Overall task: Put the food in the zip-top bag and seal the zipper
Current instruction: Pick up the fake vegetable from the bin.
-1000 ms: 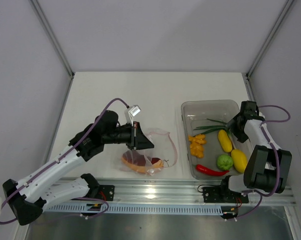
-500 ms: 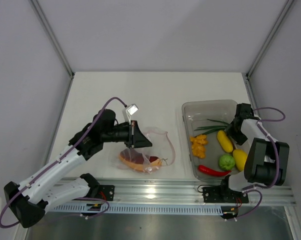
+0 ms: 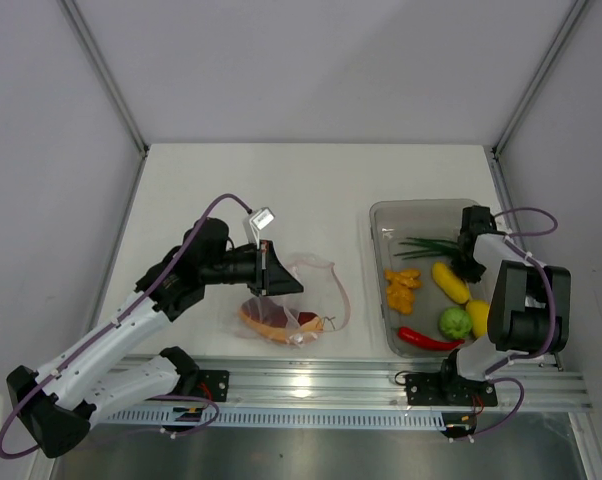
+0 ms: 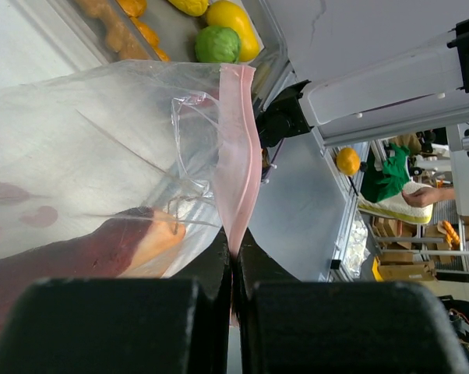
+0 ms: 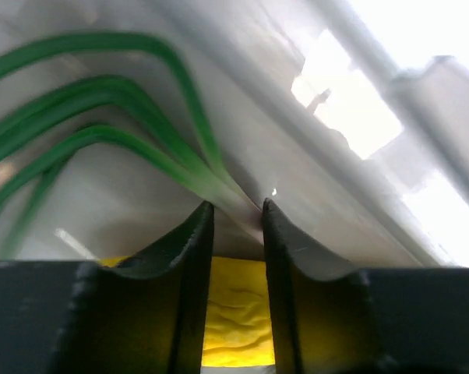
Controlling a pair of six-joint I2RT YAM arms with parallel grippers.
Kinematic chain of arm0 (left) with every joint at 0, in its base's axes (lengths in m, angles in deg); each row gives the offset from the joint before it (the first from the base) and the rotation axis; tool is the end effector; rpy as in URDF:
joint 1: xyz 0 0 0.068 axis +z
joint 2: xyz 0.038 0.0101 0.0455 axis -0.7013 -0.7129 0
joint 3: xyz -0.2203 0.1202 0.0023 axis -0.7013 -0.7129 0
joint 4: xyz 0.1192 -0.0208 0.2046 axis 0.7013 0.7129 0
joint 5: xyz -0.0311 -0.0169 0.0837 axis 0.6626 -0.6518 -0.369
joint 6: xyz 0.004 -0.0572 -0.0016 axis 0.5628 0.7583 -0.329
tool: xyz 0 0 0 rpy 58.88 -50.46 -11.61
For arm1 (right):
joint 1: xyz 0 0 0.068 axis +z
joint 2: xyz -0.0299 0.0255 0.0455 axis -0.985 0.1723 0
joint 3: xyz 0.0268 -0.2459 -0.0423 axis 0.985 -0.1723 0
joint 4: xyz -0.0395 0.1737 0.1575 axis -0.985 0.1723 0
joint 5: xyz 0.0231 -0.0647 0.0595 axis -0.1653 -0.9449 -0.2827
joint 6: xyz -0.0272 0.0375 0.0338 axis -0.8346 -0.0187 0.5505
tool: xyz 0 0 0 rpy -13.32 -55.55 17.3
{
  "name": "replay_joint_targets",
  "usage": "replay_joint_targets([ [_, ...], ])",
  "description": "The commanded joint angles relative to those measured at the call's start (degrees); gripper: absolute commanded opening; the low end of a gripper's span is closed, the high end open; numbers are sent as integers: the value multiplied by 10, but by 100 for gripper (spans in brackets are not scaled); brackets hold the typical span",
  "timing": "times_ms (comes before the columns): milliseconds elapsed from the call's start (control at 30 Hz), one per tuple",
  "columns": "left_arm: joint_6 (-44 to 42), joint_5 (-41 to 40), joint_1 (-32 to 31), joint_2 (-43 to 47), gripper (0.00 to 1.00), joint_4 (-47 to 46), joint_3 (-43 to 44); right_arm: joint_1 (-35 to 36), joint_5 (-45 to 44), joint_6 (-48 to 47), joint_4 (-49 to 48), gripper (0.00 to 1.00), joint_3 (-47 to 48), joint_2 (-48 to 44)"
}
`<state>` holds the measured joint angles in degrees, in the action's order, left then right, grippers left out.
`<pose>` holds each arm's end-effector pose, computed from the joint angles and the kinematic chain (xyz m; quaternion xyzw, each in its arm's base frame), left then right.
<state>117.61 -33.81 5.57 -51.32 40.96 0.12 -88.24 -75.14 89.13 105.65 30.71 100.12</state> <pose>0.1335 -0.1383 0.3107 0.1601 0.7992 -0.5273 0.2398 0.2614 -0.0516 0.1520 0.3303 0.9099 -0.1382 0.2093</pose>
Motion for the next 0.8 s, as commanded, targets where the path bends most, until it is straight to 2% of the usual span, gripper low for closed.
replay_joint_targets([
  [0,-3,24,5,4,1,-32,0,35,-15,-17,-17,25,5,19],
  [67,-1,24,6,3,1,-33,1,46,-10,-28,-21,17,13,13],
  [100,0,24,6,3,1,-33,1,58,-15,-29,-20,10,23,5],
  [200,4,27,6,3,1,-34,0,83,-40,-48,-16,0,42,-10],
  [333,7,25,6,6,1,-31,0,113,-73,-68,-4,0,85,-37],
  [533,13,13,6,13,1,-20,5,125,-73,-71,37,0,122,-79],
  [767,16,7,10,-4,1,-6,31,133,-2,-75,89,0,153,-178],
])
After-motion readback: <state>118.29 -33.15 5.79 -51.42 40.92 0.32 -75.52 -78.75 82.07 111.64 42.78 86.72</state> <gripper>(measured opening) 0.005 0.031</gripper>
